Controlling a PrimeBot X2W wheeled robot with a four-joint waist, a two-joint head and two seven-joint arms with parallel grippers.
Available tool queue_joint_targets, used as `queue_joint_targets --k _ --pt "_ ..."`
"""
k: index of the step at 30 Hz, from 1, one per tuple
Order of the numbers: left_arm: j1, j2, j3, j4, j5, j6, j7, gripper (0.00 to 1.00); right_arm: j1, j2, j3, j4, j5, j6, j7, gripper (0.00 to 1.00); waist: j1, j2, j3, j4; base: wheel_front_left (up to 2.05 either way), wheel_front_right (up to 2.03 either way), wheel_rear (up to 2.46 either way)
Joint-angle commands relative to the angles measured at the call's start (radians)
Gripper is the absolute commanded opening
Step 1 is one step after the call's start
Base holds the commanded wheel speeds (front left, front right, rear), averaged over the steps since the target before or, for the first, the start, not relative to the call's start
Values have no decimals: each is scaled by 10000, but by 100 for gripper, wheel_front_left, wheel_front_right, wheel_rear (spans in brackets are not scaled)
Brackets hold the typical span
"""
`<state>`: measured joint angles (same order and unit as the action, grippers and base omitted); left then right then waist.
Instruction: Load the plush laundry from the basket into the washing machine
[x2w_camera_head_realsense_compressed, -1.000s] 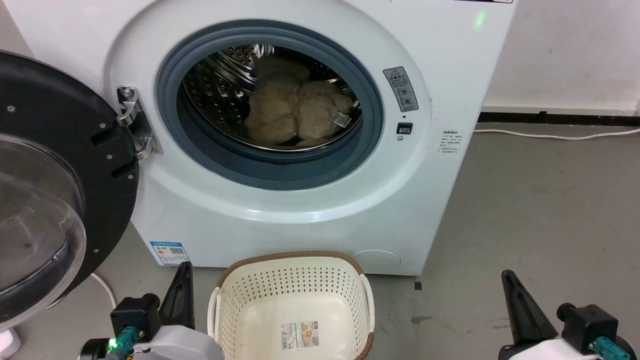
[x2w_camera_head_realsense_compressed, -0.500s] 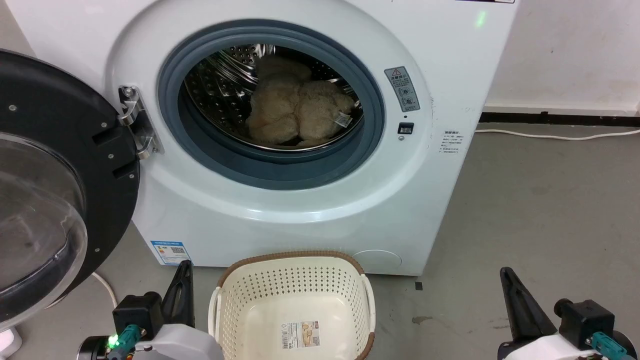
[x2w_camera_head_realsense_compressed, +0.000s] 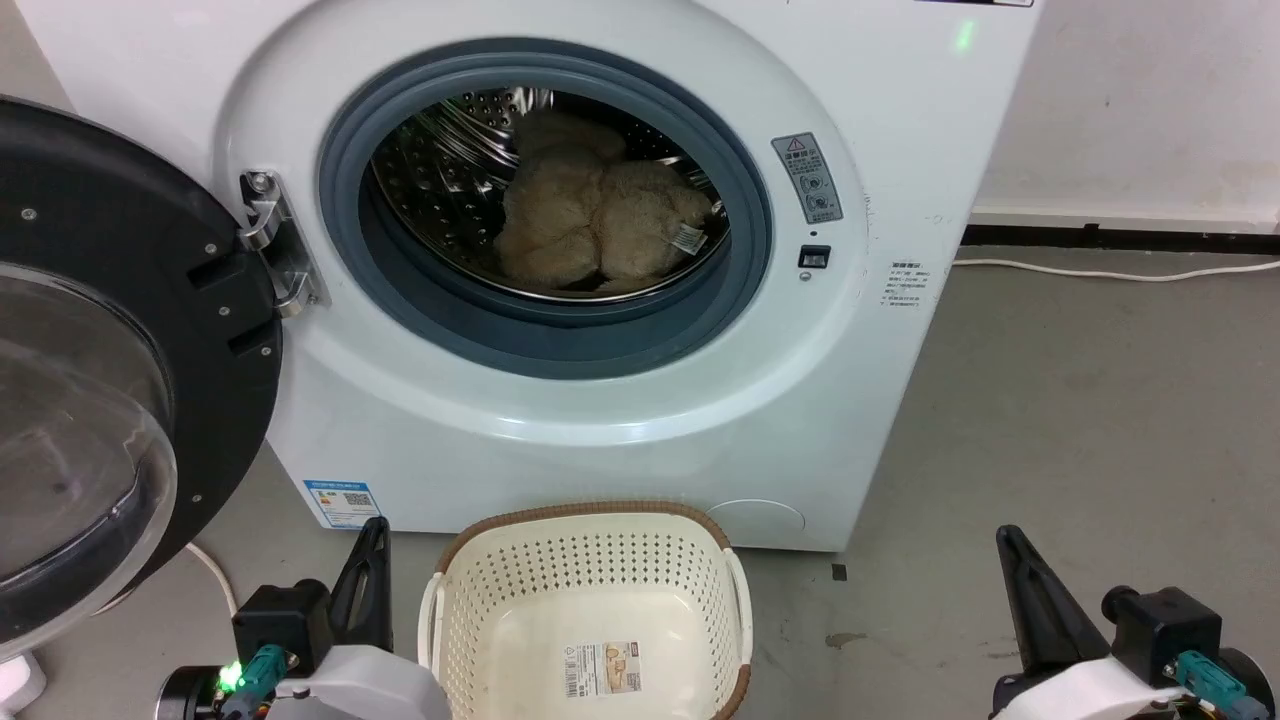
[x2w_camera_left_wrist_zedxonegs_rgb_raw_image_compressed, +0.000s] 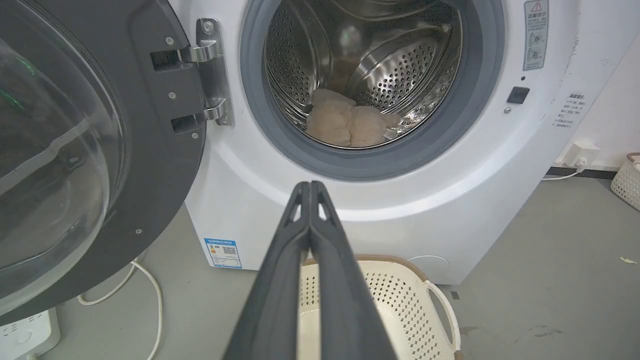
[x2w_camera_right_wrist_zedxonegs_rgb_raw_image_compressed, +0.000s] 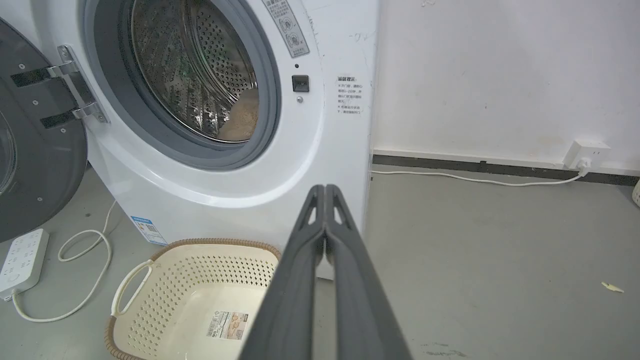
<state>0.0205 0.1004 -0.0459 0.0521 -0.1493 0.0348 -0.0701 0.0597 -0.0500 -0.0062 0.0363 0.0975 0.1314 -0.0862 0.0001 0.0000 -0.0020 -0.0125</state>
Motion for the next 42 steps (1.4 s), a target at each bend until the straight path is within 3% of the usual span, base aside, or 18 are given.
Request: queue_joint_targets --k 1,42 --pt "-97 -65 59 -72 143 -37 52 0 -160 -1 13 -70 -80 -4 46 0 -1 0 1 3 0 0 0" --pt "-178 -391 358 -407 1152 -269 537 0 -486 -2 50 -289 -749 -7 656 0 -1 0 15 94 0 0 0"
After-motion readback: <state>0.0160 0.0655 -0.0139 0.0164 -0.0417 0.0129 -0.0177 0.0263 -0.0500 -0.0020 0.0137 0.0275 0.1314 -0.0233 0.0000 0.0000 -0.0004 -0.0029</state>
